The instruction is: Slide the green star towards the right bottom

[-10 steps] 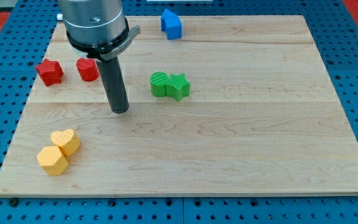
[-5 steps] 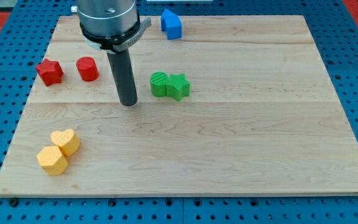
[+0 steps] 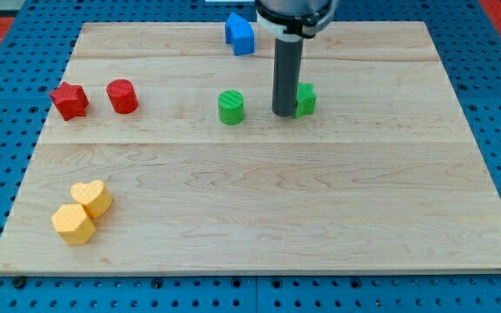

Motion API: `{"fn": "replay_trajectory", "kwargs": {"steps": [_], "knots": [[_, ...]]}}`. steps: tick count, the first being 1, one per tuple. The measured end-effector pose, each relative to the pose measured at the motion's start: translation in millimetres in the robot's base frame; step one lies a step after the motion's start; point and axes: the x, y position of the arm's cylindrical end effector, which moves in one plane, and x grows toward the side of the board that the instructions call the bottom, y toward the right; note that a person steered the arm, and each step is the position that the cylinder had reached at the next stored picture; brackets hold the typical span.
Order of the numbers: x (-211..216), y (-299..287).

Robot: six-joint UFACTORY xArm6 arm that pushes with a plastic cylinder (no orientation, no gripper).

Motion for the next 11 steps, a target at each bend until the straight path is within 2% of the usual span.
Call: {"fn": "replay_trajectory", "kwargs": {"steps": [1, 2, 3, 4, 5, 6, 7, 8, 9, 10, 11], "knots": [[-49.4, 13.6], [-73.4, -10.2], [-43.6, 65.8], [55.5, 82.5], [97.8, 95.6], [53.4, 73.8], [54.2, 128.2], [89.4, 137.2], [122.3, 98.2], [96.4, 87.0], [140.4, 101.7]]}}
